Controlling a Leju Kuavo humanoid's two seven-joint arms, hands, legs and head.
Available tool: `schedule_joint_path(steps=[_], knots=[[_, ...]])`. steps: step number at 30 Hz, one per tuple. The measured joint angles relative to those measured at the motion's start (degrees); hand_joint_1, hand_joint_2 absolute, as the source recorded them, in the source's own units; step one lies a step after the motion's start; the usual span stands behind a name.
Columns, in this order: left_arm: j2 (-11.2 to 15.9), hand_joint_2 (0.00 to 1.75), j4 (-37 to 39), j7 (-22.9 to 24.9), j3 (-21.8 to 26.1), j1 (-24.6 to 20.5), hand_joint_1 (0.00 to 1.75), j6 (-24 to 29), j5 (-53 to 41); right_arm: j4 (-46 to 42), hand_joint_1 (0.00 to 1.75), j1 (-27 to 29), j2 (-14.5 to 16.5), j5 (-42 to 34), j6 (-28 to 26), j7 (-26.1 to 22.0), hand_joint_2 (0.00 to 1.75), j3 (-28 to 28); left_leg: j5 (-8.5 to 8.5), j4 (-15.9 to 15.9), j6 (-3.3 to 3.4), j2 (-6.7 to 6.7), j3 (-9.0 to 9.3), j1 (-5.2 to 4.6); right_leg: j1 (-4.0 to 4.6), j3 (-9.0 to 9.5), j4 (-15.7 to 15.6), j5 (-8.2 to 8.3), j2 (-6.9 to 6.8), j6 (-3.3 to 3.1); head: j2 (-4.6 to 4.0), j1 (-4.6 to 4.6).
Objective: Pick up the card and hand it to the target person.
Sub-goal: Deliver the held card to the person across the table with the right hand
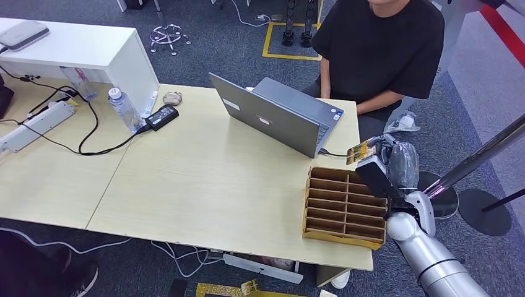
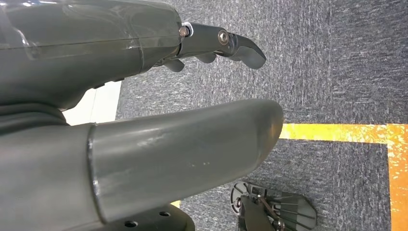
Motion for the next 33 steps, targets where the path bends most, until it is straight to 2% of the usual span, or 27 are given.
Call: schedule_joint_path(steps=[8,14,20,25,33], knots=[[0.03,0.0,0.0,-0.1,-0.02,0.01,0.0,-0.08,-0.01,2.9,1.61,-0.72,1.44,-2.73,0.09,-1.55,1.75,-0.55,0.0,0.0,0.0,0.0,0.0,0.0,0.0,0.0,0.0,0.0,0.0,0.0,0.0,-0.01],[0.07,0.0,0.0,-0.22,-0.05,0.0,0.0,-0.26,-0.02,6.4,1.61,-1.05,2.87,-11.67,0.04,-6.69,1.75,-3.04,0.0,0.0,0.0,0.0,0.0,0.0,0.0,0.0,0.0,0.0,0.0,0.0,0.0,0.0],[0.19,0.0,0.0,-0.28,-0.11,0.0,0.0,-0.36,-0.05,9.46,1.57,-1.12,4.35,-15.62,-3.99,-12.05,1.75,-6.07,0.0,0.01,0.0,0.0,0.01,0.0,0.0,0.0,0.0,0.0,0.01,0.0,0.0,0.0],[0.33,0.0,0.0,-0.34,-0.15,-0.01,0.0,-0.42,-0.12,11.38,1.57,-1.07,5.97,-11.15,-4.65,-15.92,1.75,-10.55,0.0,0.01,0.0,0.01,0.02,0.0,0.0,-0.01,0.0,0.0,0.01,0.0,0.0,0.0],[0.33,0.0,0.0,0.85,-0.28,-0.02,0.0,0.05,-0.22,13.66,1.55,-0.77,8.99,2.01,-4.67,-16.48,1.75,-19.74,0.0,0.01,0.0,0.01,0.02,0.0,0.0,-0.01,0.0,0.0,0.02,0.0,0.0,-0.01]])
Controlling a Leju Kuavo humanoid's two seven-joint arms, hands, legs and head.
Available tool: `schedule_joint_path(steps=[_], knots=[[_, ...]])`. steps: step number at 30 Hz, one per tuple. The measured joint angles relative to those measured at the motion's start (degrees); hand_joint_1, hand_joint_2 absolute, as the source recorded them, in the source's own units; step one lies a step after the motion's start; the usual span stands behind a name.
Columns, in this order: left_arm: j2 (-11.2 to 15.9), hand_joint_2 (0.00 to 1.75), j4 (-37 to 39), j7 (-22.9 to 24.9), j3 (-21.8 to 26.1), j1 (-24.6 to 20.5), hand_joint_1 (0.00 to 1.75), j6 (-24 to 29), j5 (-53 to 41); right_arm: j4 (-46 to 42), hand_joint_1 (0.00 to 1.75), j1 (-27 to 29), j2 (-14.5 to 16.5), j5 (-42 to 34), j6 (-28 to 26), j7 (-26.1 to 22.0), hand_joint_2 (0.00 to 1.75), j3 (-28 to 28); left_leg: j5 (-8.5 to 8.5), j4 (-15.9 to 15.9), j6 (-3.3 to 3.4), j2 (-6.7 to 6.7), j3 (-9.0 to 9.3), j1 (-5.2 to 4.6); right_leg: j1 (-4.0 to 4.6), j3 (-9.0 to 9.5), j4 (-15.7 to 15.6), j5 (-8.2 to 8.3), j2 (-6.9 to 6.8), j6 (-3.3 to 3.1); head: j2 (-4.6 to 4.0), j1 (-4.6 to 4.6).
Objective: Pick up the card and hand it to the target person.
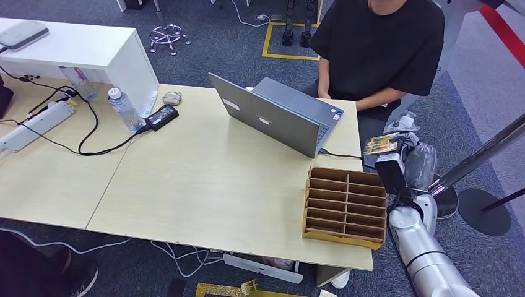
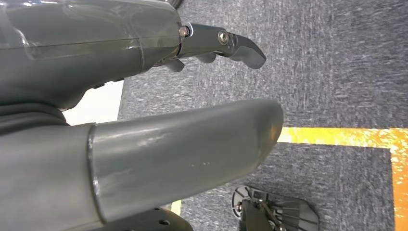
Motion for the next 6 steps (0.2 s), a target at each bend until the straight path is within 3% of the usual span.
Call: schedule_joint_path(steps=[6], knots=[[-0.47,0.0,0.0,0.6,-0.25,-0.01,0.0,0.21,-0.13,1.15,1.53,0.31,2.52,11.82,-0.01,1.0,1.75,-6.71,0.0,0.0,0.0,0.0,0.0,0.0,0.0,0.0,0.0,0.0,0.0,0.0,0.0,0.0]])
